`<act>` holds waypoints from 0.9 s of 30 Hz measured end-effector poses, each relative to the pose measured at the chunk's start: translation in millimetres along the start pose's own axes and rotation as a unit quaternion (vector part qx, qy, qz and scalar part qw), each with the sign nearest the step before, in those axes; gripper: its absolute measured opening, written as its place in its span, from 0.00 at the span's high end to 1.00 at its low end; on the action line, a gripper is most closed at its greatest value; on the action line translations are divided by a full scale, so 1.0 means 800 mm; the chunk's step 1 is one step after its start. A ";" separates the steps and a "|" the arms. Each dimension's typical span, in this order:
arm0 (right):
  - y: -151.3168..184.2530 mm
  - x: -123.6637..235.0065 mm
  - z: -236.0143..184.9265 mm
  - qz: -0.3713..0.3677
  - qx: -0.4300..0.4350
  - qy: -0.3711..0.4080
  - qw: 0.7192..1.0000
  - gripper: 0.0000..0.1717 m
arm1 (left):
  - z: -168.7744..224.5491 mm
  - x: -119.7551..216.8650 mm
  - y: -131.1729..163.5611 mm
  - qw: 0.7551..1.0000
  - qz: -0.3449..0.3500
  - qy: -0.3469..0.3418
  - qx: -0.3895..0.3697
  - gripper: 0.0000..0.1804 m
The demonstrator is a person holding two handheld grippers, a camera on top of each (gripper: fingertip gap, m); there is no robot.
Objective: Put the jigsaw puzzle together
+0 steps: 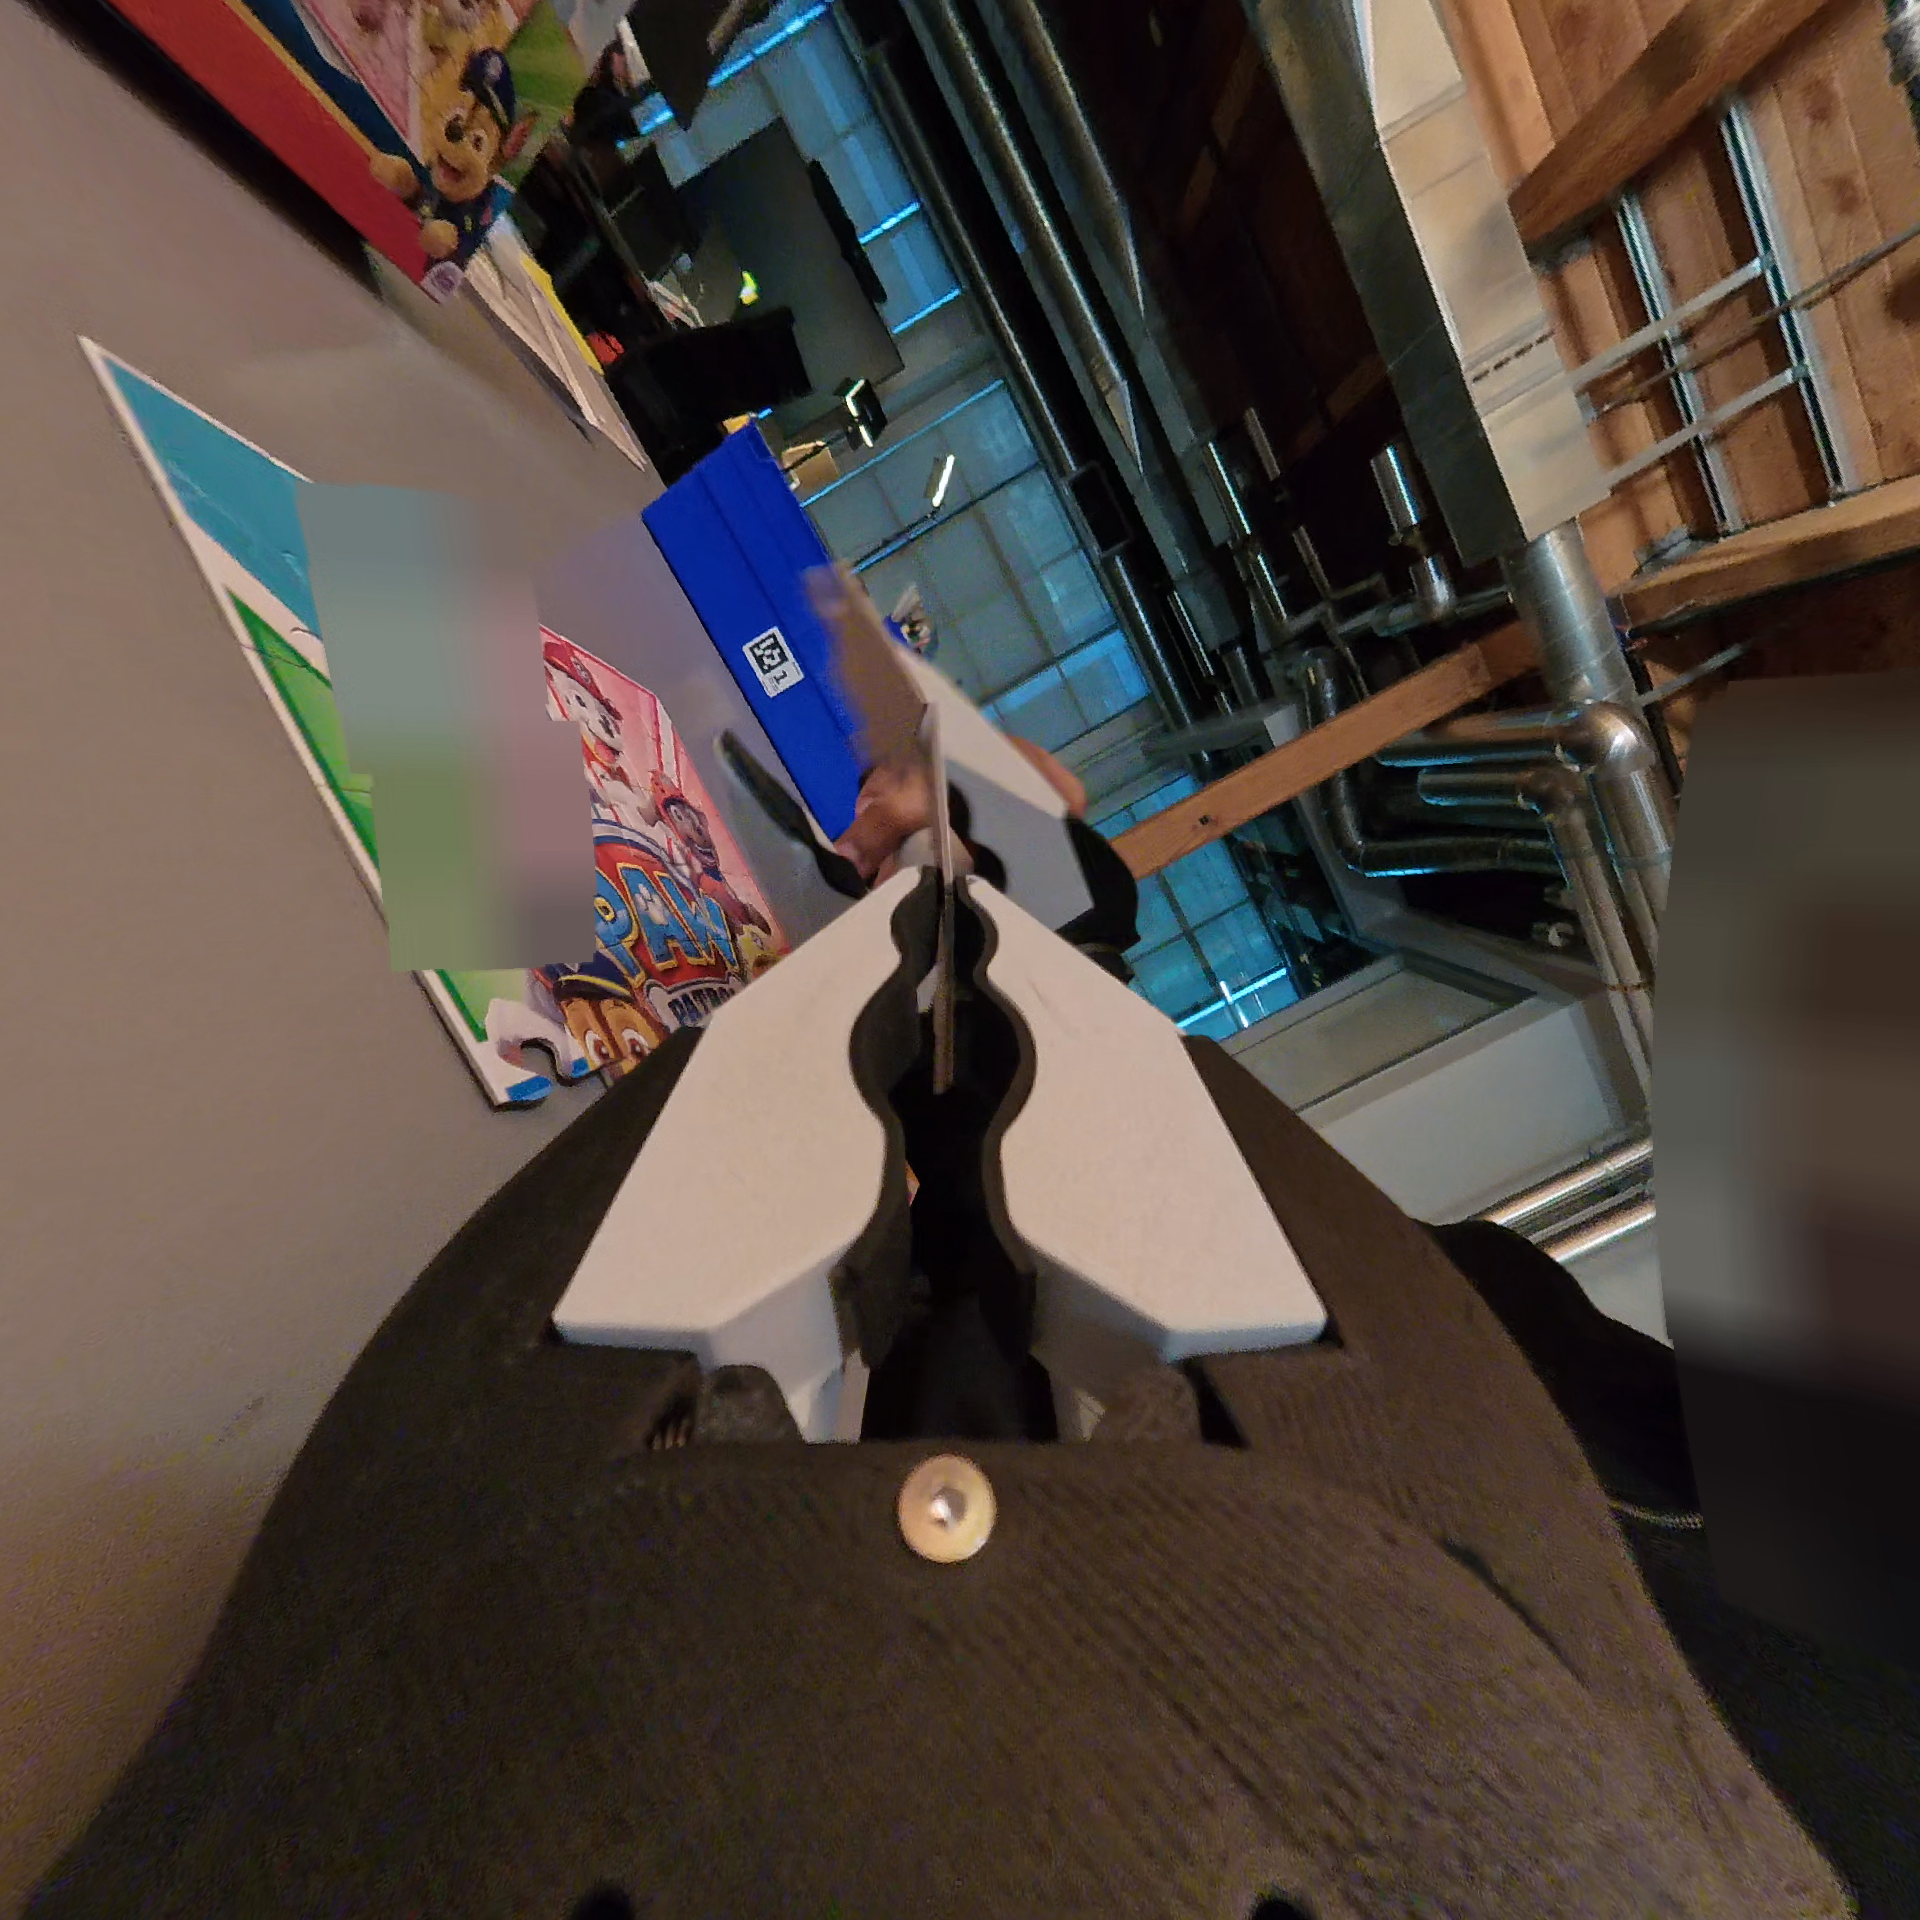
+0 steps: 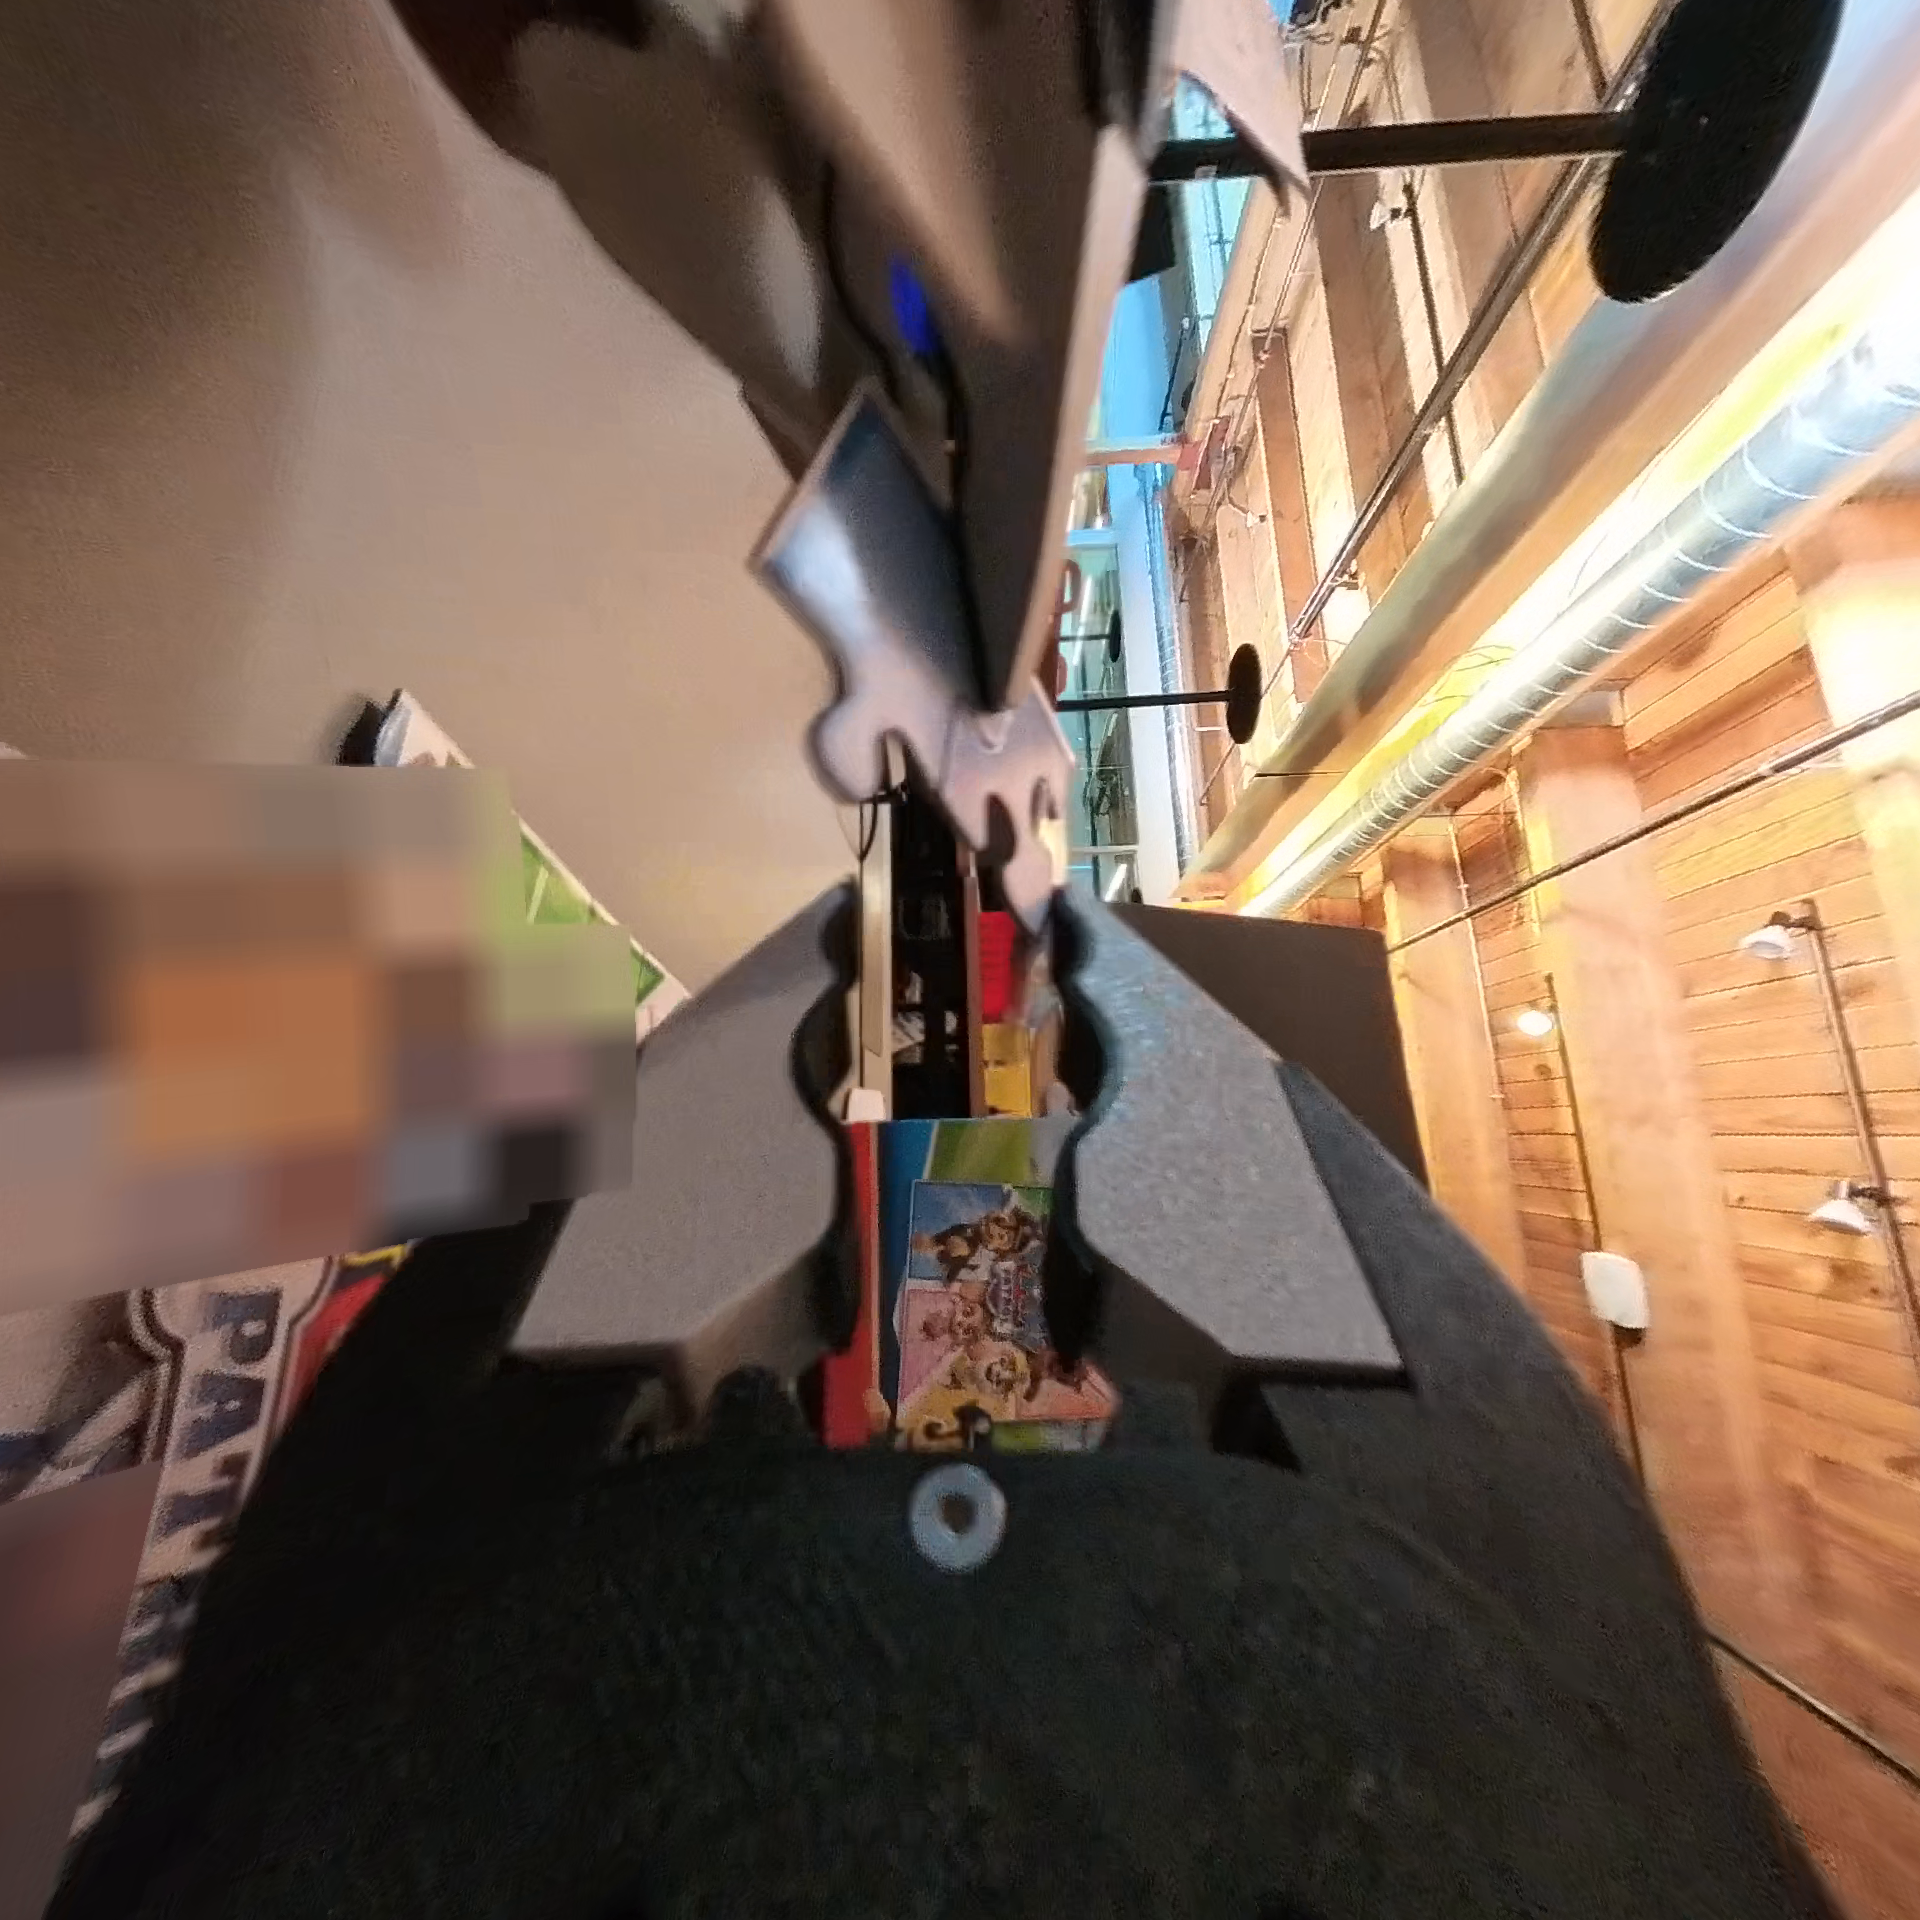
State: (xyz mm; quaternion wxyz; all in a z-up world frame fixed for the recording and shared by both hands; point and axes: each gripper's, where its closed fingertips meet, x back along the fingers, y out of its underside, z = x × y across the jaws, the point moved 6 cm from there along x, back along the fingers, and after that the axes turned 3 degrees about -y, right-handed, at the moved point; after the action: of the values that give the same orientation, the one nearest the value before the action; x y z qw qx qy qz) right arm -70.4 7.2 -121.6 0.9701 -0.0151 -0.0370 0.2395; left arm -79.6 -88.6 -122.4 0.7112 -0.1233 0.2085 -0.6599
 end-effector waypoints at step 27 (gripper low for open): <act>0.030 -0.081 0.016 0.030 -0.256 -0.202 0.945 0.84 | -0.012 0.097 -0.074 0.986 0.128 -0.079 -0.071 1.00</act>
State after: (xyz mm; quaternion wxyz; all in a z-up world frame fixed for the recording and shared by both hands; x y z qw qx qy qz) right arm -139.8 -2.0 -114.5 0.8978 -0.2155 -0.2923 0.2493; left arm -133.3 -170.2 -114.4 0.7938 -0.1970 0.2119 -0.5350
